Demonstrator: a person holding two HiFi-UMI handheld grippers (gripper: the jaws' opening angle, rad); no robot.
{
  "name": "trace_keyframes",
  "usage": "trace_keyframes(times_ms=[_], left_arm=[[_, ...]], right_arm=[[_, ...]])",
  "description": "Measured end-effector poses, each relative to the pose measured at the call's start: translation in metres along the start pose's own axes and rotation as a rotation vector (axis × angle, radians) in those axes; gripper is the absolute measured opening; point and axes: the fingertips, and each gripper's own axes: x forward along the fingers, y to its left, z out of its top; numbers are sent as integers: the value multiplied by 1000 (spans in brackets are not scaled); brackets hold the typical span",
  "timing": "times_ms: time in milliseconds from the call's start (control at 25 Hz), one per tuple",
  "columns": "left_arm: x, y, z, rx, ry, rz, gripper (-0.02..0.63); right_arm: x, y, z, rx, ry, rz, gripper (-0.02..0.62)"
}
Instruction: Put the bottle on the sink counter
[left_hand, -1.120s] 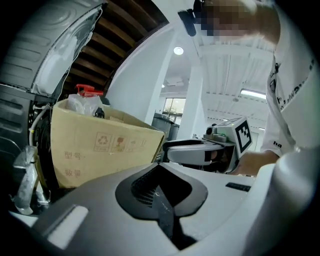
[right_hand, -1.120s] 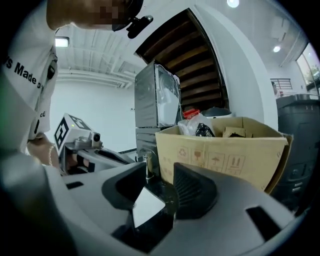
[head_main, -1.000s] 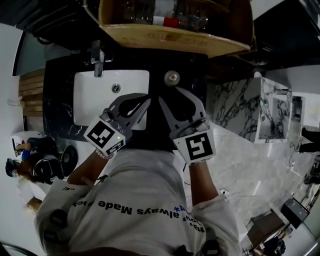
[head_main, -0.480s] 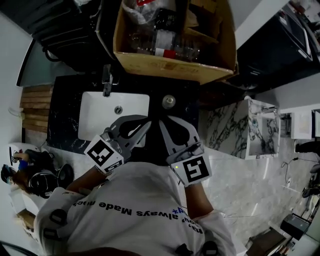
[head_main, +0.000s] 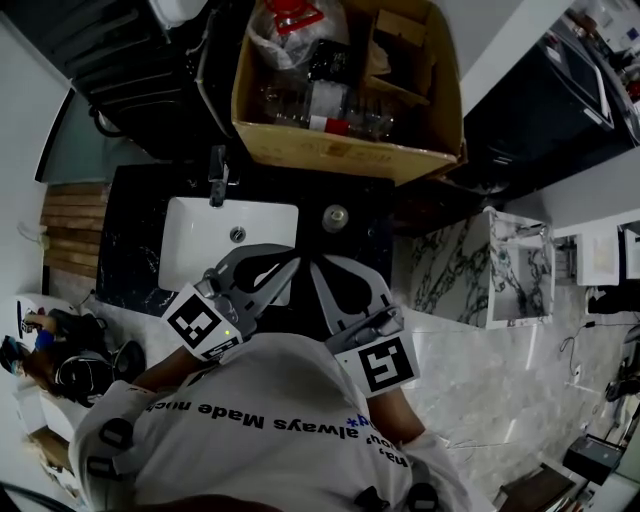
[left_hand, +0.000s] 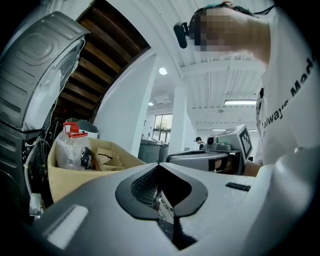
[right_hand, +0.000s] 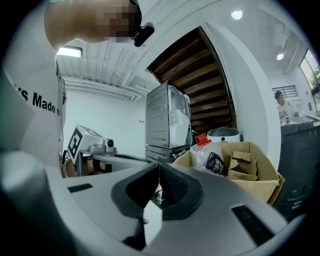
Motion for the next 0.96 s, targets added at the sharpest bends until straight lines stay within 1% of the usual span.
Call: trace_keyframes(times_ms=[160,400,960], left_arm=[[-1,-4,4,17,-4,-15,3],[0,-7,2,14,3,-26,3],[-1,-8,1,12,6,-22,3]], right_arm=[[-2,0,1,1,3,-12,8],[-1,0,1,-17,5,-25,8],[-3,-4,-1,-19,13,-43,6]])
